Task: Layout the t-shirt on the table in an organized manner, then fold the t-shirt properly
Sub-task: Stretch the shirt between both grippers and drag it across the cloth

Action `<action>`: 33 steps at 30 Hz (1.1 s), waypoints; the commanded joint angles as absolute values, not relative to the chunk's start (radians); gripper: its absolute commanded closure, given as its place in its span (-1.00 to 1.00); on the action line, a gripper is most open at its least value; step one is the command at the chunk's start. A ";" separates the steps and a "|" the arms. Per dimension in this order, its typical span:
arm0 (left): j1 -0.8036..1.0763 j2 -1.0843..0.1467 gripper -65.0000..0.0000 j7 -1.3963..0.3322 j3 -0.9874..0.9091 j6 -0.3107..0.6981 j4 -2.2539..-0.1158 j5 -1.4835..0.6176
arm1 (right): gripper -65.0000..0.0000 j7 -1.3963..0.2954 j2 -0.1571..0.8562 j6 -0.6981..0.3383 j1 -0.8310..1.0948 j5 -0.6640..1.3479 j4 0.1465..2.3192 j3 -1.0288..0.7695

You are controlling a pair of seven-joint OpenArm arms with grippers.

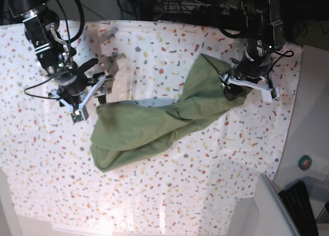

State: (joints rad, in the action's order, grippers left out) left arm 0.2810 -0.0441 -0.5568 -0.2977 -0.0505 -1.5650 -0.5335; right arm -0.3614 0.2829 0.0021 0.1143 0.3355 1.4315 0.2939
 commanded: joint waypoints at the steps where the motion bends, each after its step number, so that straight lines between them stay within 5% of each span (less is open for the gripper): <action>1: 0.268 -0.030 -0.43 -0.558 -0.331 -0.045 -1.575 -0.561 | -0.15 -0.334 0.288 0.001 0.096 0.337 1.443 0.289; 7: 0.197 -0.013 -0.43 -0.657 -0.432 -0.041 -1.486 -0.792 | -0.15 -0.334 0.288 0.001 0.096 0.337 1.438 0.289; 14: 0.125 -0.035 -0.42 -0.659 -0.423 -0.041 -1.420 -0.829 | -0.14 -0.259 0.288 -0.004 0.061 0.341 1.362 0.289; 18: 0.093 -0.035 0.07 -0.659 -0.423 -0.041 -1.368 -0.828 | -0.15 -0.045 0.285 -0.119 0.064 0.341 1.319 0.289; 21: 0.087 -0.036 0.64 -0.661 -0.423 -0.041 -1.346 -0.826 | -0.15 -0.058 0.240 -0.147 -0.004 0.341 1.219 0.285; 24: 0.096 -0.036 1.00 -0.661 -0.423 -0.041 -1.351 -0.826 | -0.15 -0.064 0.199 -0.166 -0.056 0.341 1.118 0.231; 29: 0.101 -0.058 1.00 -0.702 -0.423 -0.041 -1.353 -0.825 | -0.10 -0.085 0.153 -0.366 -0.114 0.341 0.992 0.188; 30: 0.097 -0.065 1.00 -0.723 -0.423 -0.041 -1.353 -0.825 | 0.03 -0.107 0.145 -0.384 -0.125 0.341 0.969 0.188; 33: 0.102 -0.088 1.00 -0.754 -0.423 -0.041 -1.417 -0.825 | 1.00 -0.166 0.140 -0.392 -0.117 0.341 0.978 0.173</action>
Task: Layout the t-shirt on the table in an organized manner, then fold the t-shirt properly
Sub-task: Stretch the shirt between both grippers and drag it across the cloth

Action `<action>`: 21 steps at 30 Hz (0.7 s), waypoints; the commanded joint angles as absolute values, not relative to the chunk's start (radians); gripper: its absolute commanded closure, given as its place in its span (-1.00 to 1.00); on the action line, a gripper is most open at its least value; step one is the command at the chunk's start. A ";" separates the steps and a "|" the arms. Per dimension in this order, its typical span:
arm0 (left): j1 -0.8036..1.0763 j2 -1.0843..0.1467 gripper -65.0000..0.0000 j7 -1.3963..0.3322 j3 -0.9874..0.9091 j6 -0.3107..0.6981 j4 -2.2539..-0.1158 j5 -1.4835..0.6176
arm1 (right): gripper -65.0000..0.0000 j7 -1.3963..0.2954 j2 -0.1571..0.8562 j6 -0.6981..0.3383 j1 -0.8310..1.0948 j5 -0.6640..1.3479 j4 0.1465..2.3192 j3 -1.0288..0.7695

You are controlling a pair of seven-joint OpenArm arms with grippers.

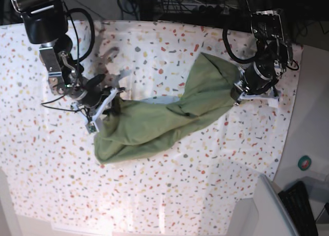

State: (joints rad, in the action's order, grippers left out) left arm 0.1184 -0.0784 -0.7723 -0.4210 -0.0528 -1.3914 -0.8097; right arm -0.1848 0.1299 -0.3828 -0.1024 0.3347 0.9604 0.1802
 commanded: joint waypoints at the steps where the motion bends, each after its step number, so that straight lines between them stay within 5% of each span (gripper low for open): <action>1: 0.117 -0.094 1.00 -0.754 -0.423 -0.041 -1.448 -0.825 | 1.00 -0.182 0.140 -0.390 -0.094 0.341 1.010 0.162; 7: 0.179 -0.197 1.00 -0.812 -0.378 -0.105 -1.715 -0.823 | 1.00 -0.476 0.143 -0.387 0.082 0.338 1.492 0.067; 11: 0.133 -0.236 1.00 -0.828 -0.366 -0.163 -1.787 -0.828 | 1.00 -0.731 0.143 -0.387 0.038 0.337 1.719 0.030; 21: -0.223 -0.228 1.00 -0.826 -0.295 -0.163 -1.727 -0.825 | 1.00 -0.911 0.225 -0.387 -0.328 0.335 1.761 0.016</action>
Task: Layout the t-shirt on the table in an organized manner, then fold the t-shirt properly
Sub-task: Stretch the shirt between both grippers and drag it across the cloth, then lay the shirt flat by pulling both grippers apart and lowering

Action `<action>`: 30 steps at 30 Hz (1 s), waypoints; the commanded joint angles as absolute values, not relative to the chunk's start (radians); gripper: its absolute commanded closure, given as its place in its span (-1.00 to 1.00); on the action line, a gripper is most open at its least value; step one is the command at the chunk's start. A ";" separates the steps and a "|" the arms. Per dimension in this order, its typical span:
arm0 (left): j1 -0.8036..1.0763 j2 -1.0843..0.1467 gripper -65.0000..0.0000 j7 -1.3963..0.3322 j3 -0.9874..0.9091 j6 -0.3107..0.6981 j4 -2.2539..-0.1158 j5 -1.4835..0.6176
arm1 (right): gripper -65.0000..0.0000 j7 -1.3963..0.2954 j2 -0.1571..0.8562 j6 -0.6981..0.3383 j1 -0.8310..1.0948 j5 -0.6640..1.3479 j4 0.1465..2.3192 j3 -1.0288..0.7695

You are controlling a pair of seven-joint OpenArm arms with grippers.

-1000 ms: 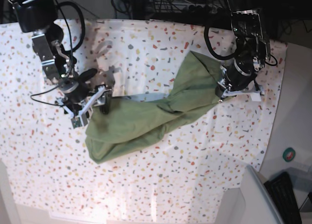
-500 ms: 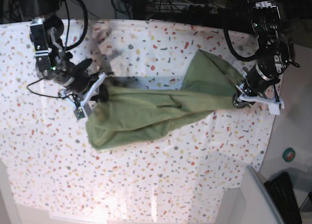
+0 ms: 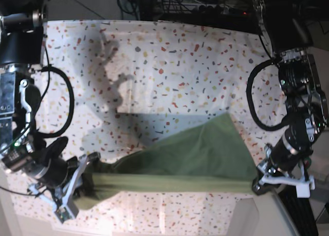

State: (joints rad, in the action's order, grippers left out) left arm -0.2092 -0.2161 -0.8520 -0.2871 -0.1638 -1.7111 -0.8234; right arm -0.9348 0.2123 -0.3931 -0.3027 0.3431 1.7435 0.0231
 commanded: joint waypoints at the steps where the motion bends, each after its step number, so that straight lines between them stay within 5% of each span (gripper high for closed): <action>1: -0.254 -0.225 1.00 -0.826 -0.285 -0.163 -1.713 -0.825 | 1.00 -0.911 0.236 -0.387 -0.354 0.335 1.761 0.013; 7: -0.278 -0.193 1.00 -0.826 -0.269 -0.163 -1.702 -0.825 | 1.00 -0.951 0.274 -0.387 -0.354 0.335 1.753 0.015; 17: 0.085 -0.231 1.00 -0.716 -0.268 -0.162 -1.635 -0.647 | 1.00 -0.880 0.163 -0.387 -0.128 0.337 1.389 0.012; 18: 0.116 -0.231 1.00 -0.700 -0.268 -0.162 -1.623 -0.621 | 0.88 -0.881 0.157 -0.387 -0.108 0.337 1.386 0.012; 20: 0.160 -0.236 1.00 -0.671 -0.275 -0.162 -1.601 -0.588 | 0.23 -0.880 0.147 -0.389 -0.058 0.338 1.402 0.012; 22: 0.193 -0.242 1.00 -0.638 -0.278 -0.162 -1.589 -0.584 | -0.18 -0.880 0.143 -0.389 0.004 0.338 1.457 0.016; 30: 0.255 -0.282 1.00 -0.607 -0.275 -0.162 -1.596 -0.587 | -0.10 -0.791 0.136 -0.386 0.255 0.337 1.710 -0.091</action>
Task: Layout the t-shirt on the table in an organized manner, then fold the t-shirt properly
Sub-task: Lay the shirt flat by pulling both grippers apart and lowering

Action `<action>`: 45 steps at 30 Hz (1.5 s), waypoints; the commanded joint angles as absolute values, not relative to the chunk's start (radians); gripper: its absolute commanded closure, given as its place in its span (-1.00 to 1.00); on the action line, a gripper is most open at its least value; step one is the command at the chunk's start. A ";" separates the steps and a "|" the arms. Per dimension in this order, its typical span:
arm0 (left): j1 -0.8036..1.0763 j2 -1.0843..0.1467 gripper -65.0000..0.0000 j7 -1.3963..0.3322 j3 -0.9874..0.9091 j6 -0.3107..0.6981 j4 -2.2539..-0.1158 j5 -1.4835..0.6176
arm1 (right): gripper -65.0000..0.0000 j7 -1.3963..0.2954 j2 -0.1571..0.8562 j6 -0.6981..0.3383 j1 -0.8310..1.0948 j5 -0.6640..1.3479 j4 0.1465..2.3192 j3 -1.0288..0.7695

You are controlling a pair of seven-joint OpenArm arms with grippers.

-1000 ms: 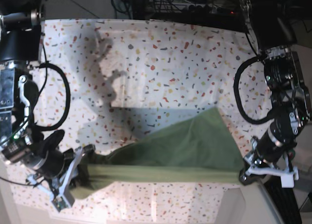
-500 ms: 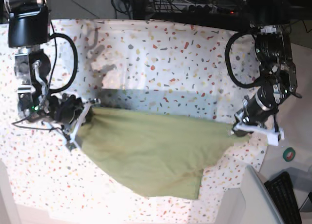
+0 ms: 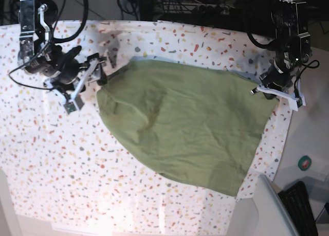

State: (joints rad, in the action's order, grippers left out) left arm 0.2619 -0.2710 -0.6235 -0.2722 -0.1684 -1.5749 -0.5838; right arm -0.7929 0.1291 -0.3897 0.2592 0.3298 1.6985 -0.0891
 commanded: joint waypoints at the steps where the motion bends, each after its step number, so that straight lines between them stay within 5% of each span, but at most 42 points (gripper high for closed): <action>1: 0.255 -0.280 1.00 -0.607 -0.275 -0.162 -1.596 -0.587 | -0.09 -0.759 0.130 -0.386 0.255 0.337 1.696 -0.110; 4: 0.255 -0.282 1.00 -0.605 -0.277 -0.162 -1.590 -0.585 | -0.09 -0.659 0.077 -0.387 0.223 0.341 1.607 -0.228; 8: 0.255 -0.282 1.00 -0.608 -0.275 -0.162 -1.592 -0.587 | -0.09 -0.733 0.038 -0.398 0.143 0.341 1.552 -0.331; 15: 0.265 -0.280 1.00 -0.607 -0.275 -0.162 -1.590 -0.585 | -0.09 -0.805 -0.004 -0.562 0.125 0.478 1.540 -0.387; 32: 0.274 -0.337 1.00 -0.602 -0.278 -0.162 -1.573 -0.582 | -0.07 -0.759 0.045 -0.562 -0.142 0.527 1.036 -0.298; 34: 0.271 -0.349 1.00 -0.602 -0.278 -0.162 -1.569 -0.582 | 0.19 -0.769 0.045 -0.564 -0.143 0.527 1.036 -0.298; 37: 0.251 -0.349 1.00 -0.602 -0.269 -0.162 -1.573 -0.582 | 1.00 -0.800 0.044 -0.565 -0.145 0.530 1.040 -0.298; 45: 0.180 -0.303 1.00 -0.605 -0.272 -0.162 -1.685 -0.590 | 1.00 -1.056 0.071 -0.510 -0.162 0.529 1.348 -0.302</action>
